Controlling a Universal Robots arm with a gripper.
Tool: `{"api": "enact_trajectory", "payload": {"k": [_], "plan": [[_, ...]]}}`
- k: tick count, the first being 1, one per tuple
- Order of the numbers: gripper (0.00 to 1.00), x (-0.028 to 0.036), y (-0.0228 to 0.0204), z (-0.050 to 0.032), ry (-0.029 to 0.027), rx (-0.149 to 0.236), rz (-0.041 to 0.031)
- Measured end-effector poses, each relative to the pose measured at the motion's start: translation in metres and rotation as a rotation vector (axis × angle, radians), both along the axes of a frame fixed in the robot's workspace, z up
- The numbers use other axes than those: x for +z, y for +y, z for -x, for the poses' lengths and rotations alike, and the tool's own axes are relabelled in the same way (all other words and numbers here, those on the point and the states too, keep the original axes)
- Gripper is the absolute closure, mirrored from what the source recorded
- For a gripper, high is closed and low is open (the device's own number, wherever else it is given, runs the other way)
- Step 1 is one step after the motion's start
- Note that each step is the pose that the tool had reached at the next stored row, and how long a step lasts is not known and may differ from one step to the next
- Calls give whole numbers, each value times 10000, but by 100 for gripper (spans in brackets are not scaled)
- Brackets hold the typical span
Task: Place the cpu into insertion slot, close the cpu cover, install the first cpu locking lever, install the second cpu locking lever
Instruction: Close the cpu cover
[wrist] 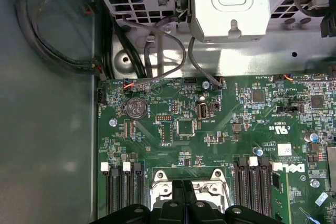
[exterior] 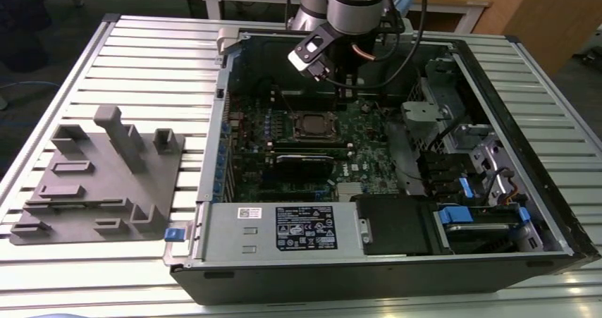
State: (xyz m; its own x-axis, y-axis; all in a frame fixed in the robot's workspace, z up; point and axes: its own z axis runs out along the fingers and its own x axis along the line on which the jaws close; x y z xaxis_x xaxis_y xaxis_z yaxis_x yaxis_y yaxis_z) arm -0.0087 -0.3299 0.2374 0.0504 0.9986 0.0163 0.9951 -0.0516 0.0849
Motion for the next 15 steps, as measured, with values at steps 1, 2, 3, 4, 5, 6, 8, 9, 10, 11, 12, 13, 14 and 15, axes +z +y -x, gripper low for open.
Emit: {"api": "enact_trajectory", "payload": {"k": [1, 2, 3, 4, 5, 6, 8, 9, 10, 11, 12, 13, 14, 15], "plan": [[89, 0, 0, 3, 0, 1, -1], [89, -1, 0, 7, 0, 2, -1], [89, -1, 0, 12, -1, 1, -1], [89, -1, 0, 15, 0, 1, 0], [89, -1, 0, 16, 0, 2, 0], [89, -1, 0, 22, 0, 2, -1], [89, -1, 0, 28, 0, 2, 0], [89, -1, 0, 28, 0, 2, 0], [89, -1, 0, 28, 0, 2, 0], [89, -1, 0, 28, 0, 2, 0], [89, -1, 0, 30, 0, 2, 0], [89, -1, 0, 32, 0, 2, 0], [89, -1, 0, 32, 0, 2, 0], [89, -1, 0, 32, 0, 2, 0]]}}
